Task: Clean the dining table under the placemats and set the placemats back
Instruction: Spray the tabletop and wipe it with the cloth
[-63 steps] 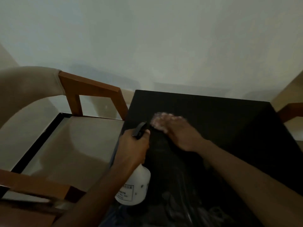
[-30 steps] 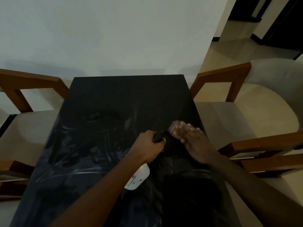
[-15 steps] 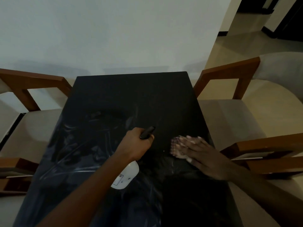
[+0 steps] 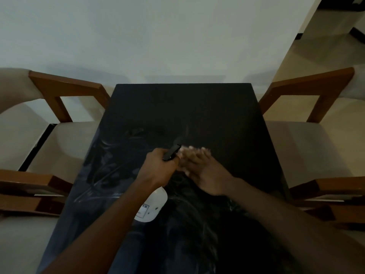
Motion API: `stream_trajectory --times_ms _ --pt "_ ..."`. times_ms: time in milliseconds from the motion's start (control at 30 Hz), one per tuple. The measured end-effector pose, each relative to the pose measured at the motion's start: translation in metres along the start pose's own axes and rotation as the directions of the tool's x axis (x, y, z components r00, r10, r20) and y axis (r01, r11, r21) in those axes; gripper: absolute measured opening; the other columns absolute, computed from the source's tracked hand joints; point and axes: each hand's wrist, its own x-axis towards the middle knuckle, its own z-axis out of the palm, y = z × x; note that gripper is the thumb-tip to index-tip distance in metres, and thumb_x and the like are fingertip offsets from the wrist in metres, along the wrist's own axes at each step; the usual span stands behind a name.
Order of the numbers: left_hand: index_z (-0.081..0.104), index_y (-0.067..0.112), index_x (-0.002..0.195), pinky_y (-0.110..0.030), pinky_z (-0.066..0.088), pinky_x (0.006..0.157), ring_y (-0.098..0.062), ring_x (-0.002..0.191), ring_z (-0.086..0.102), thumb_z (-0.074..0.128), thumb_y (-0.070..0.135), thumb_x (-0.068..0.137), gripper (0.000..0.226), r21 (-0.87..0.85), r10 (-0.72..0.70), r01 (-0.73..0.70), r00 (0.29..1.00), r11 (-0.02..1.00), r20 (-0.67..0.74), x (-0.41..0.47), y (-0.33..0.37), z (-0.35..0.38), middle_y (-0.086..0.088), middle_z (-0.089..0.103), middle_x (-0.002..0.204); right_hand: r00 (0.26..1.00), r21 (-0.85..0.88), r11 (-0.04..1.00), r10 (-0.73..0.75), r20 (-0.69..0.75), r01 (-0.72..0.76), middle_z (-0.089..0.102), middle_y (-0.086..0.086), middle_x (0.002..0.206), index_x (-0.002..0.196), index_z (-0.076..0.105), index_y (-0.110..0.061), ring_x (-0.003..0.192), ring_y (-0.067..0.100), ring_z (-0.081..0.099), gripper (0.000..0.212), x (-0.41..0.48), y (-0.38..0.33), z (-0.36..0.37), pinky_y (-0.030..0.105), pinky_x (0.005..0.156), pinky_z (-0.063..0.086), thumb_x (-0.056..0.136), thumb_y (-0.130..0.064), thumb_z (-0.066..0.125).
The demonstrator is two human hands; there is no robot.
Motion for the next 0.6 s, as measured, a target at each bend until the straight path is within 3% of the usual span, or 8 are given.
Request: stream_trajectory --times_ms 67,133,233,333,400,467,533,600 --pt "0.070 0.008 0.099 -0.031 0.049 0.056 -0.019 0.061 0.061 0.059 0.029 0.105 0.024 -0.014 -0.010 0.009 1.000 1.000 -0.013 -0.001 -0.002 -0.004 -0.019 0.073 0.089 0.981 -0.031 0.983 -0.177 0.082 0.180 -0.007 -0.012 0.175 0.165 0.012 -0.041 0.161 0.017 -0.009 0.055 -0.020 0.000 -0.002 0.042 0.128 -0.008 0.113 -0.045 0.027" --pt "0.068 0.013 0.103 -0.028 0.048 0.053 -0.016 0.062 0.062 0.059 0.030 0.106 0.020 -0.055 -0.031 0.030 0.999 0.998 -0.020 0.000 -0.006 -0.009 -0.016 0.074 0.093 0.982 -0.082 0.981 -0.167 0.091 0.174 -0.002 -0.011 0.175 0.165 0.018 -0.039 0.161 0.014 -0.004 0.054 -0.027 0.027 -0.010 0.041 0.129 -0.003 0.112 -0.046 0.028" --pt "0.067 0.015 0.106 -0.026 0.047 0.054 -0.014 0.065 0.063 0.058 0.030 0.107 0.018 -0.091 -0.044 0.042 0.999 0.995 -0.017 -0.001 -0.009 -0.013 -0.011 0.073 0.093 0.982 -0.062 0.980 0.189 -0.014 -0.190 0.001 -0.010 0.175 0.165 0.013 -0.040 0.161 0.018 0.001 0.055 0.002 0.078 -0.026 0.049 0.130 0.006 0.112 -0.045 0.026" --pt "0.068 0.014 0.102 -0.026 0.048 0.057 -0.014 0.065 0.063 0.057 0.029 0.107 0.019 -0.091 -0.011 0.006 0.999 0.996 -0.049 -0.003 -0.009 -0.015 -0.015 0.072 0.090 0.831 0.080 0.831 0.554 -0.039 -0.550 -0.001 -0.003 0.176 0.166 0.009 -0.037 0.161 0.028 0.000 0.057 0.073 0.094 -0.045 0.055 0.128 0.003 0.111 -0.045 0.023" --pt "0.069 0.007 0.102 -0.031 0.050 0.061 -0.021 0.068 0.061 0.057 0.028 0.107 0.024 -0.084 0.018 -0.024 0.998 0.996 -0.063 -0.003 -0.010 -0.014 -0.024 0.072 0.094 0.789 0.126 0.783 0.615 -0.008 -0.609 -0.005 -0.002 0.175 0.167 0.009 -0.035 0.161 0.030 -0.003 0.059 0.114 0.084 -0.048 0.056 0.127 -0.001 0.110 -0.044 0.024" --pt "0.068 0.000 0.101 -0.039 0.049 0.064 -0.026 0.068 0.058 0.057 0.027 0.106 0.030 -0.070 0.035 -0.041 0.996 0.997 -0.084 -0.002 -0.012 -0.013 -0.029 0.070 0.095 0.876 0.068 0.873 0.482 0.014 -0.482 -0.005 -0.001 0.175 0.167 0.009 -0.033 0.161 0.031 -0.003 0.060 0.131 0.055 -0.041 0.055 0.126 -0.002 0.110 -0.041 0.029" --pt "0.068 -0.002 0.096 -0.039 0.048 0.060 -0.026 0.063 0.056 0.059 0.028 0.104 0.032 -0.069 0.050 -0.058 0.993 0.996 -0.110 -0.003 -0.014 -0.012 -0.030 0.070 0.090 0.966 0.008 0.968 0.251 0.063 -0.252 -0.003 -0.001 0.175 0.167 0.010 -0.032 0.161 0.029 -0.002 0.061 0.119 0.010 -0.029 0.055 0.127 -0.002 0.110 -0.040 0.033" --pt "0.070 0.005 0.094 -0.034 0.049 0.055 -0.023 0.058 0.058 0.059 0.029 0.105 0.029 -0.065 0.061 -0.069 0.991 0.995 -0.117 -0.004 -0.014 -0.013 -0.026 0.072 0.085 0.991 0.010 0.999 0.050 0.124 -0.051 0.000 0.000 0.175 0.166 0.011 -0.032 0.161 0.026 -0.003 0.062 0.082 -0.026 -0.017 0.054 0.129 -0.002 0.110 -0.043 0.034"
